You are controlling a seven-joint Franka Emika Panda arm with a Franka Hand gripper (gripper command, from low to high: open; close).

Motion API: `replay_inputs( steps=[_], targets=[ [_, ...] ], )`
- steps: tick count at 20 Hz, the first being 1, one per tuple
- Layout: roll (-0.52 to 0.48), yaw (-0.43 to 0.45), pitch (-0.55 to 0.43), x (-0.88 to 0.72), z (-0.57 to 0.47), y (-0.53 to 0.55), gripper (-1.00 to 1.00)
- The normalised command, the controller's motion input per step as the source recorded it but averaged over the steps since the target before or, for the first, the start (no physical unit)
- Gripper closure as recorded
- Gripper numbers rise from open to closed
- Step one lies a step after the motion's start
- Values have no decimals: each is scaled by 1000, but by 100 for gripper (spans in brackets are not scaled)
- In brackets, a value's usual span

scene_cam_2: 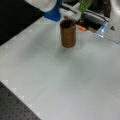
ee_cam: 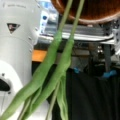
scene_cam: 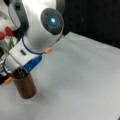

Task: Flower insertion into a vase

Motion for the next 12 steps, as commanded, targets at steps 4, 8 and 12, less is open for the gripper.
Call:
replay_inputs(
  steps=[4, 8, 12],
  targets=[
    [37, -100, -583, 216, 160, 691, -100],
    [-54, -2, -640, 188, 74, 880, -100],
    [-142, 31, -618, 51, -153, 670, -100]
  ],
)
